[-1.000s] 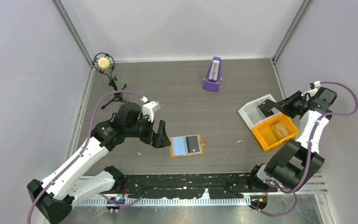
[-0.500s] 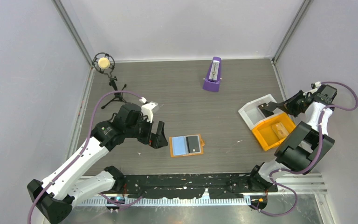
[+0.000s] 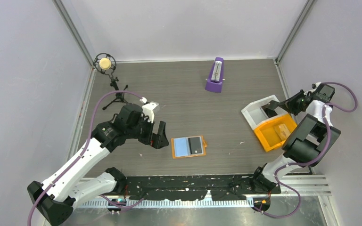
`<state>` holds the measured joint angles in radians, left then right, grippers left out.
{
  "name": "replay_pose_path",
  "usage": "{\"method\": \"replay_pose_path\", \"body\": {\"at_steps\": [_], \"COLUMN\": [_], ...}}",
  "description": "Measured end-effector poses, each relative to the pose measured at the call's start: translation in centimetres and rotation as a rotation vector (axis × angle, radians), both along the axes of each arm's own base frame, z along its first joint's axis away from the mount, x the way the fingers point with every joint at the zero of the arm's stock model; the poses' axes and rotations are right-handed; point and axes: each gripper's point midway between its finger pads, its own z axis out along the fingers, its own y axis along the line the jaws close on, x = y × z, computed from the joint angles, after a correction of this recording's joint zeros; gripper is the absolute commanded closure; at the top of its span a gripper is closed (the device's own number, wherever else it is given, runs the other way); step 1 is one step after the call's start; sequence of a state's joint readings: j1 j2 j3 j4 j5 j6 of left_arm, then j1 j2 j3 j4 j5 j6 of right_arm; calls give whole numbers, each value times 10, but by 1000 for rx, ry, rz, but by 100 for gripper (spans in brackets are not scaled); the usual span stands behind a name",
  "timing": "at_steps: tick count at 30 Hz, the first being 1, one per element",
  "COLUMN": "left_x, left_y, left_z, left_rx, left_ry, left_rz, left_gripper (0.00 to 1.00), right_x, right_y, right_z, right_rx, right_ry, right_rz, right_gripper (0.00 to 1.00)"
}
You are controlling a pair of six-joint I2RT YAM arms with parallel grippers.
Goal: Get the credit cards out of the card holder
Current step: Place the credit card in the storage box.
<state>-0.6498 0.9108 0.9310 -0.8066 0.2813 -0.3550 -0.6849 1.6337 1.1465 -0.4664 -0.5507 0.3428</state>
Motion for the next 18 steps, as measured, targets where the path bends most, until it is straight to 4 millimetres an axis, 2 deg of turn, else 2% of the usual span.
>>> {"method": "replay_pose_path", "body": {"at_steps": [7,12,18], "left_x": [1,2,2], "left_y": [2,4,4], "left_z": [-2,-3,-3], "left_rx": [13,21,22], "left_ry": [2,3,4], "left_rz": [10,17,18], "left_gripper": [0,0,0], "right_x": [14,15,13], "right_y": [-6,-10,-13], "right_z": [-19,-25,-29], "right_rx": [-1,-10,-30], "right_ry": [16,30,47], "right_rz": [-31,-55,-80], "right_gripper": [93,86,83]}}
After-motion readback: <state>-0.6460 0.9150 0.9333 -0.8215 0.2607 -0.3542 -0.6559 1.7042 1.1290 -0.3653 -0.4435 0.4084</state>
